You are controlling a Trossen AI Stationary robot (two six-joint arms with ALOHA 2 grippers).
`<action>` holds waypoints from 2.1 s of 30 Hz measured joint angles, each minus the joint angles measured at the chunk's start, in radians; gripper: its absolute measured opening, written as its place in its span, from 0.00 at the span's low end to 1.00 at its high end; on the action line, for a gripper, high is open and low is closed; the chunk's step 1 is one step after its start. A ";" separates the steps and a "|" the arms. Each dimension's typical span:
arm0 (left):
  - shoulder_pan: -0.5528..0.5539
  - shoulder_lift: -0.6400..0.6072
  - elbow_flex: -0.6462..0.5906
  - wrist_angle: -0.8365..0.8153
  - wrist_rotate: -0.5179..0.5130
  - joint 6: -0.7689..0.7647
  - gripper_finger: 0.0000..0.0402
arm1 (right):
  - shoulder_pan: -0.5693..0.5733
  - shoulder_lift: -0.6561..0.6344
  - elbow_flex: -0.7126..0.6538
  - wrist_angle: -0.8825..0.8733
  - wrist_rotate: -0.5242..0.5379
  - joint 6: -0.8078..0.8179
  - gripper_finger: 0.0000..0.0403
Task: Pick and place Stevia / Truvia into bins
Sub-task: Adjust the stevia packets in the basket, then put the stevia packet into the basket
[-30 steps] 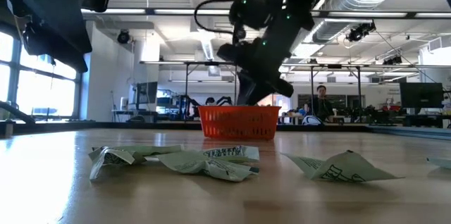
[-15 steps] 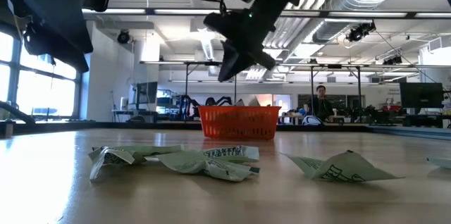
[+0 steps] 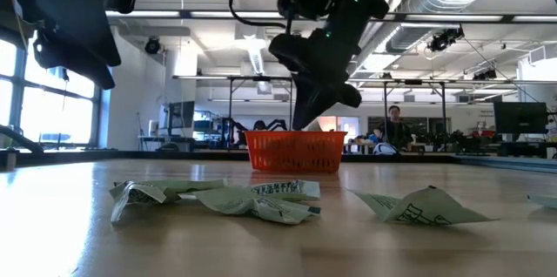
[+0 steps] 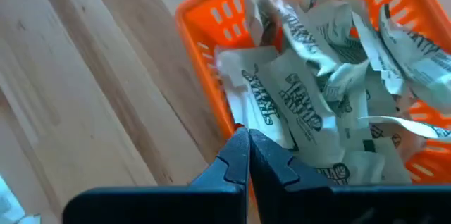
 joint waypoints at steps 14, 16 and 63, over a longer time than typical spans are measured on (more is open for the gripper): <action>0.000 0.000 0.000 0.002 0.004 -0.005 0.61 | 0.011 0.000 0.064 0.022 0.085 -0.024 0.01; 0.000 0.000 0.000 0.003 0.005 -0.004 0.61 | 0.019 0.000 0.100 0.003 0.085 -0.058 0.02; 0.131 0.159 0.000 0.238 0.203 0.495 0.61 | 0.815 0.000 -0.149 -0.203 0.184 0.608 0.63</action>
